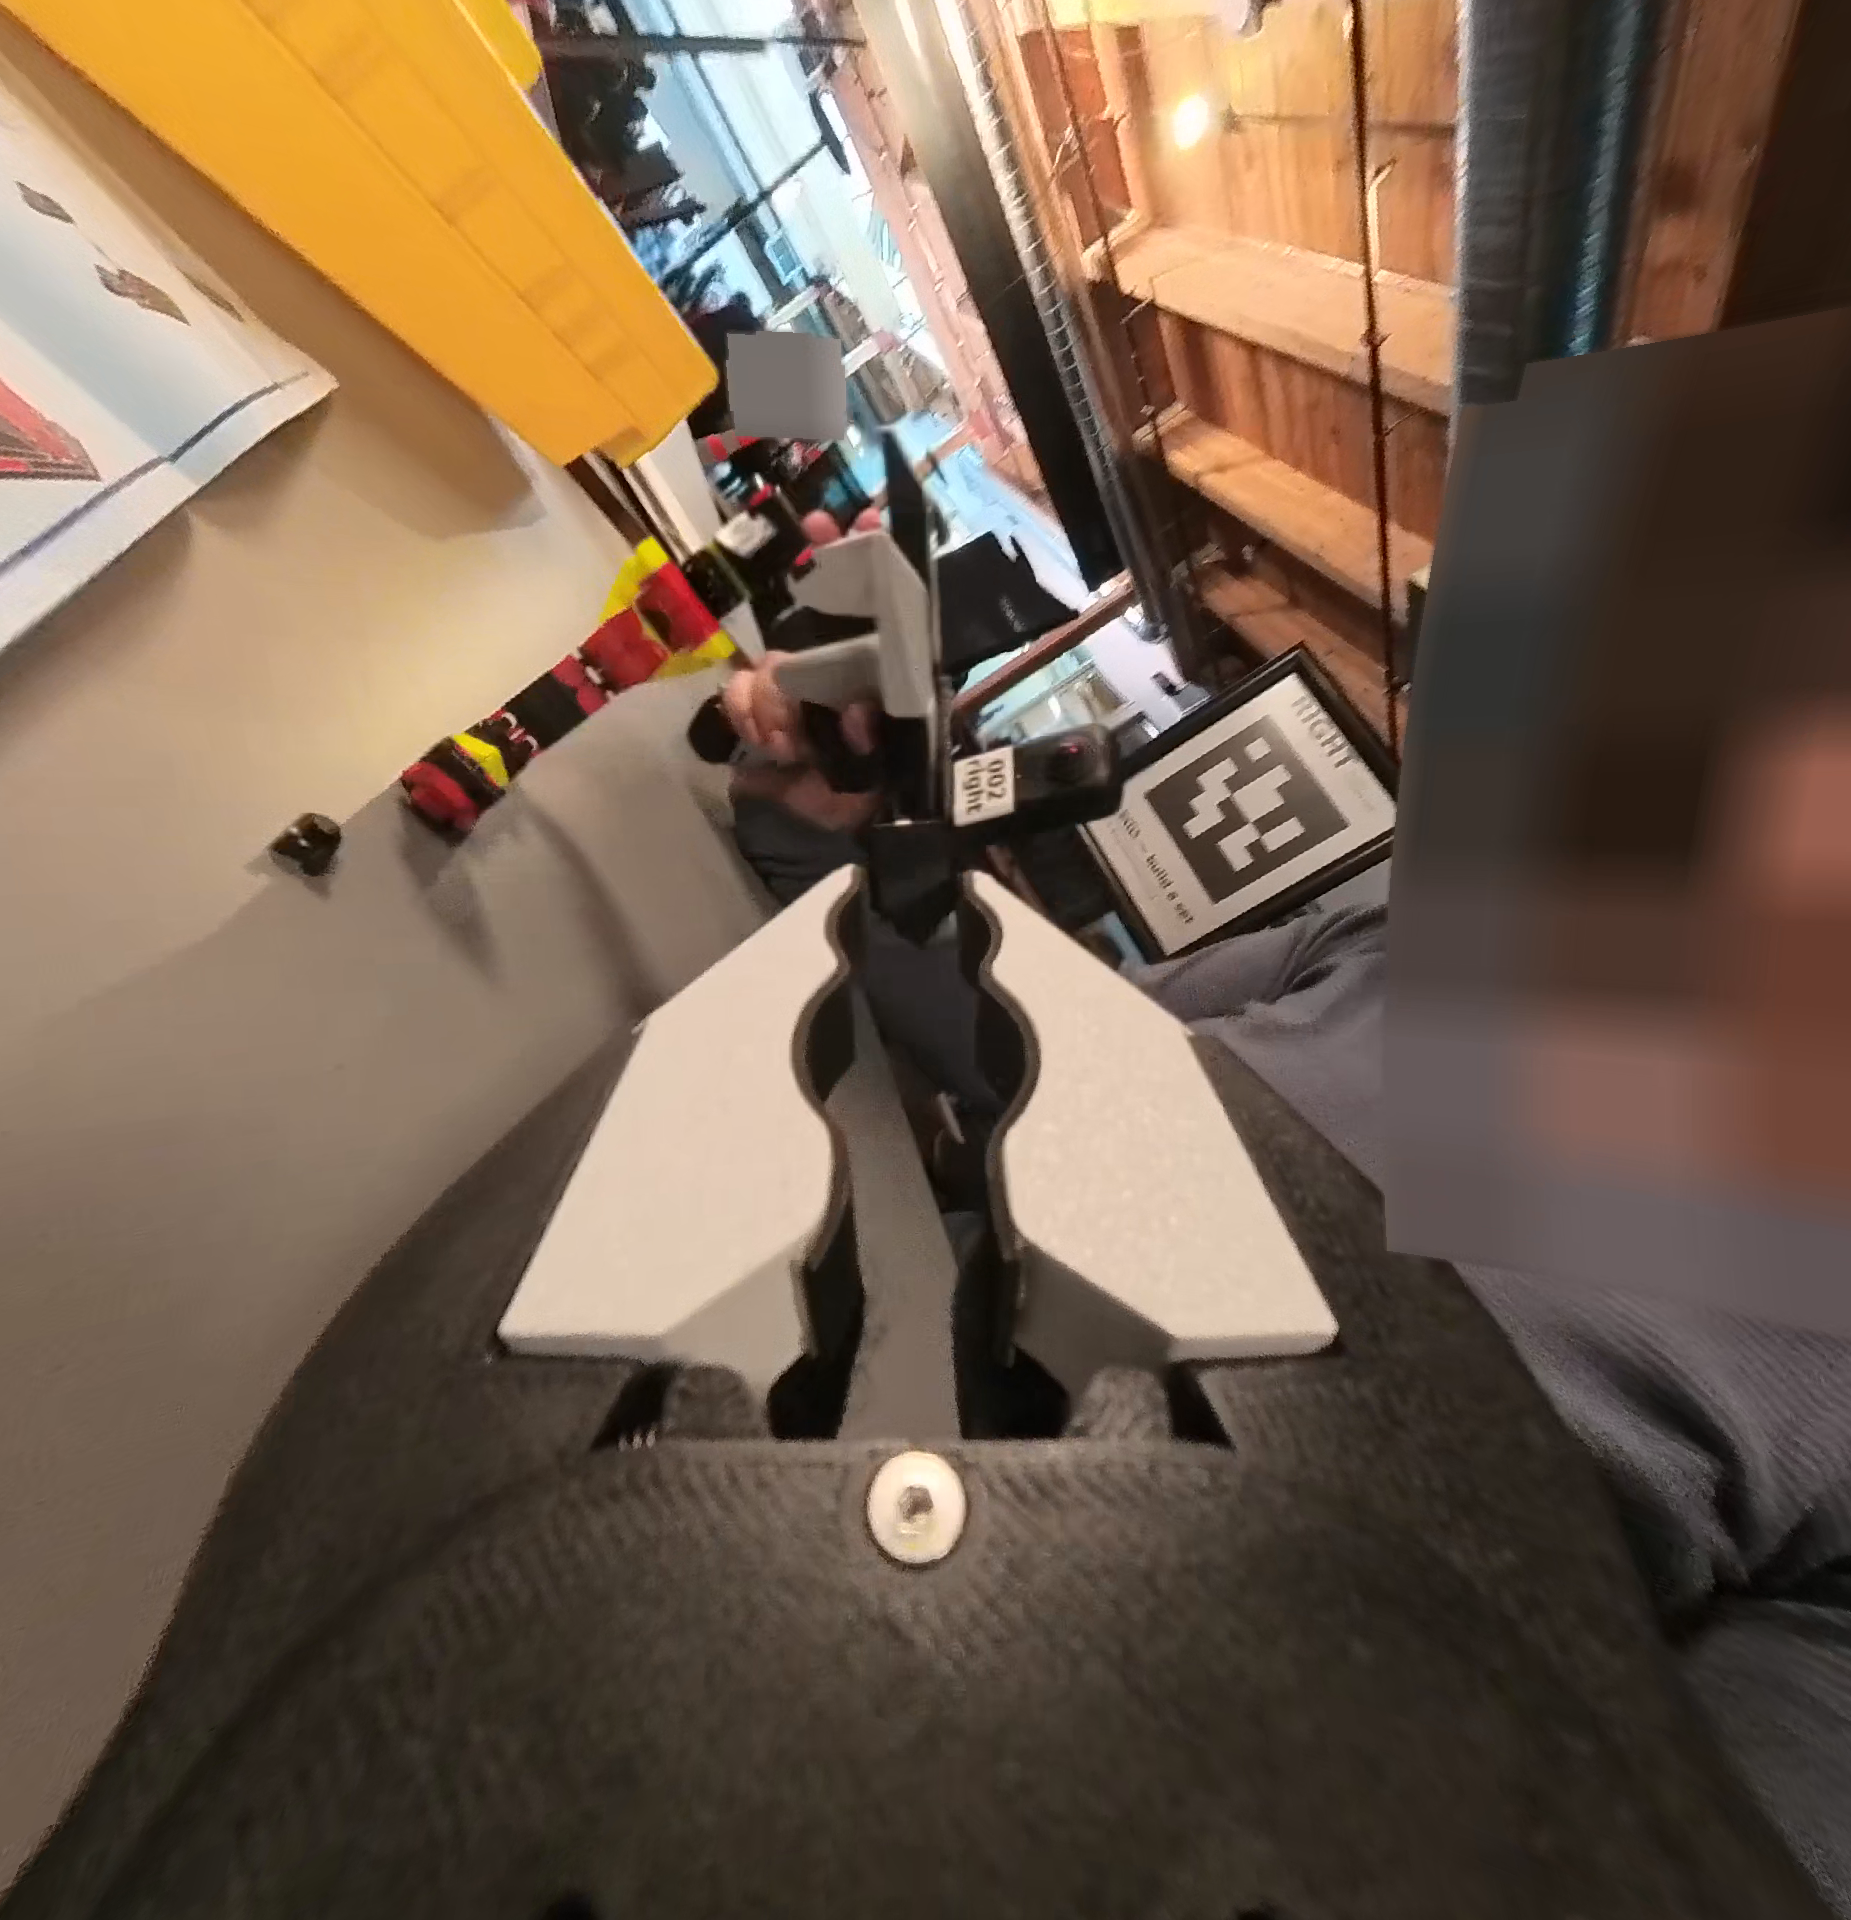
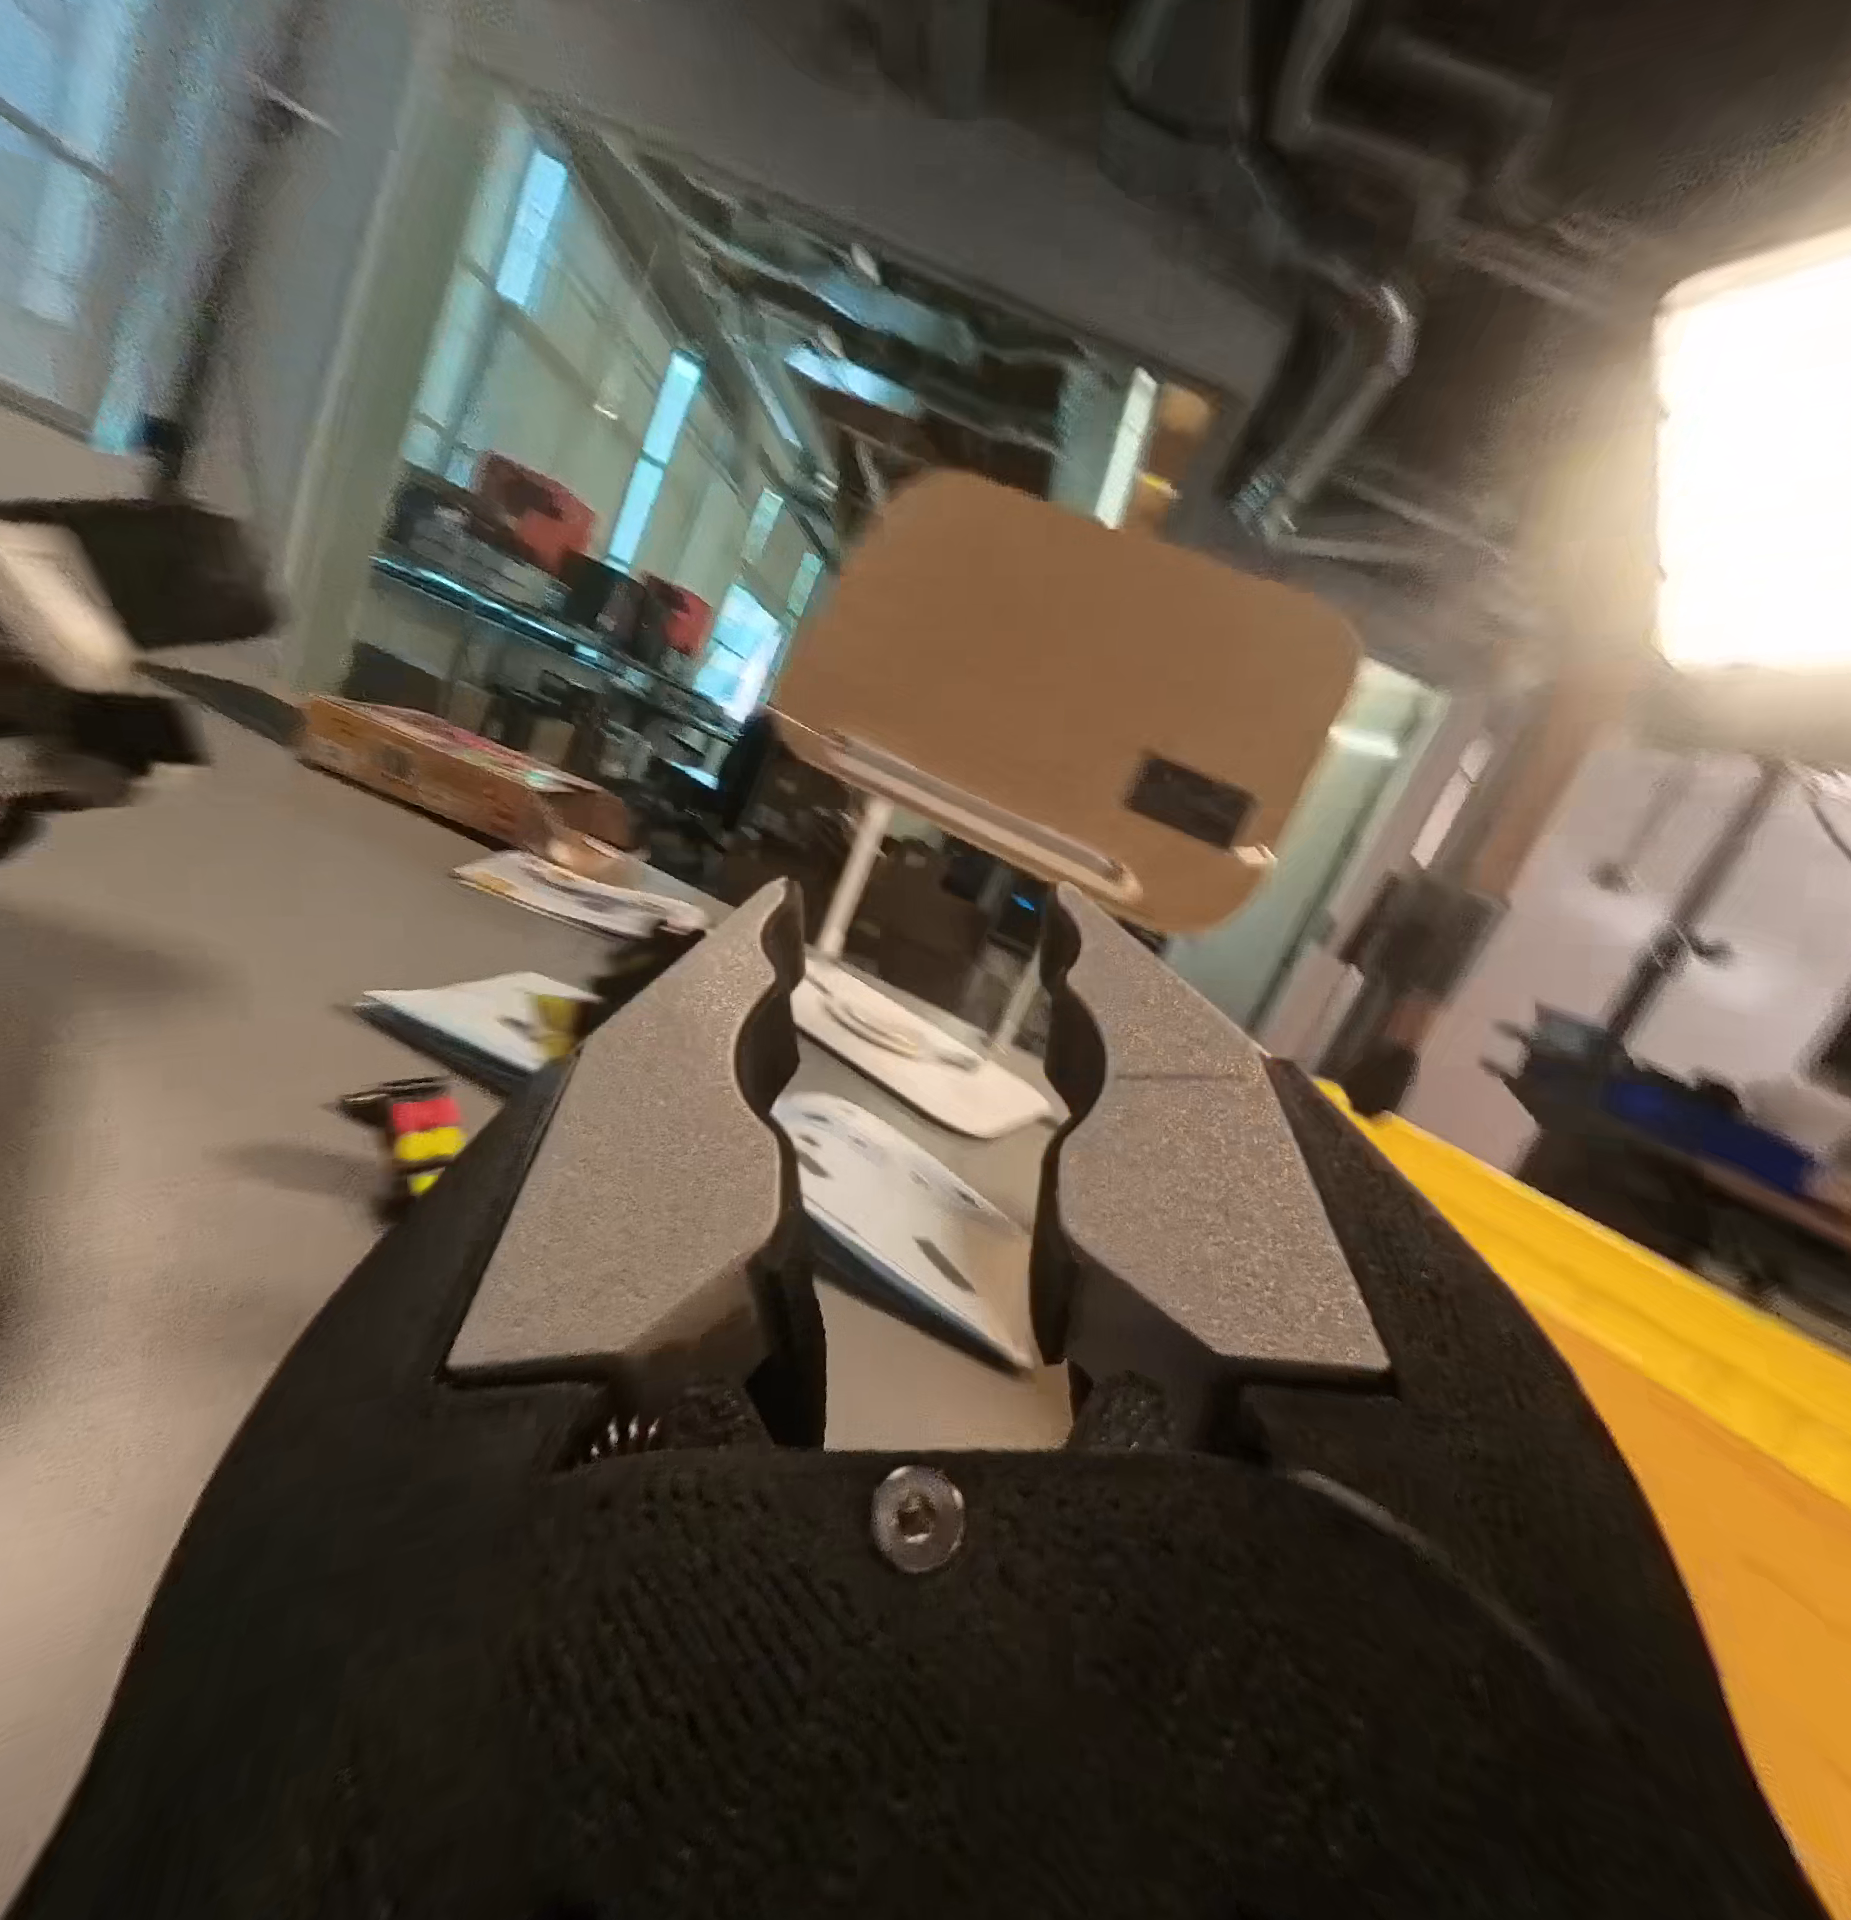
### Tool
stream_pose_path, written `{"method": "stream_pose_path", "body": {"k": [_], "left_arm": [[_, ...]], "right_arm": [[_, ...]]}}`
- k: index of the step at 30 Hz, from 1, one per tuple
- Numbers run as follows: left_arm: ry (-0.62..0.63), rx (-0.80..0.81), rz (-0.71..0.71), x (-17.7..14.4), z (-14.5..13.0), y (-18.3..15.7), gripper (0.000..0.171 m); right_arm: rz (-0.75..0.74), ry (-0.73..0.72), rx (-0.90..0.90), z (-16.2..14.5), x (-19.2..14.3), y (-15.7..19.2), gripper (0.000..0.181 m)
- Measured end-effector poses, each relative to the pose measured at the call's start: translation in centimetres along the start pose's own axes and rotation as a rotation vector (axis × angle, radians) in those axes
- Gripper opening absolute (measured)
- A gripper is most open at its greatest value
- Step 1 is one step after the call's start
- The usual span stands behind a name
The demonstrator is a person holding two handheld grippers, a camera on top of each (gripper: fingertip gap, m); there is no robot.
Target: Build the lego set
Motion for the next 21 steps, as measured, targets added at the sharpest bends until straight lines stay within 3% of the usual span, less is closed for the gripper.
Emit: {"method": "stream_pose_path", "body": {"k": [5,9,14,17,21], "left_arm": [[0.139,0.04,0.076,0.9,-1.7,0.6,0.014],[0.267,0.137,0.197,1.6,-3.3,1.6,0.015],[0.34,0.331,0.25,2.3,-3.8,1.0,0.015],[0.37,0.346,0.249,2.7,-4.2,0.9,0.015],[0.411,0.316,0.249,3.0,-5.0,1.4,0.015]], "right_arm": [[0.357,-0.073,-0.204,2.6,-1.1,8.5,0.047],[0.484,-0.056,-0.407,2.0,-1.5,12.3,0.047],[0.534,-0.023,-0.641,0.7,-1.8,14.5,0.041],[0.537,-0.026,-0.762,0.2,-1.8,15.6,0.037],[0.538,-0.054,-0.783,0.6,-1.9,16.1,0.037]]}}
Point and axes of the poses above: each gripper's, where its closed fingertips meet, x out along the fingers, z out of its top, y = z × x across the jaws, the point moved 3 cm from there along -x, back along the fingers, and after that the axes turned 4 degrees about -x, right-handed, at the moved point
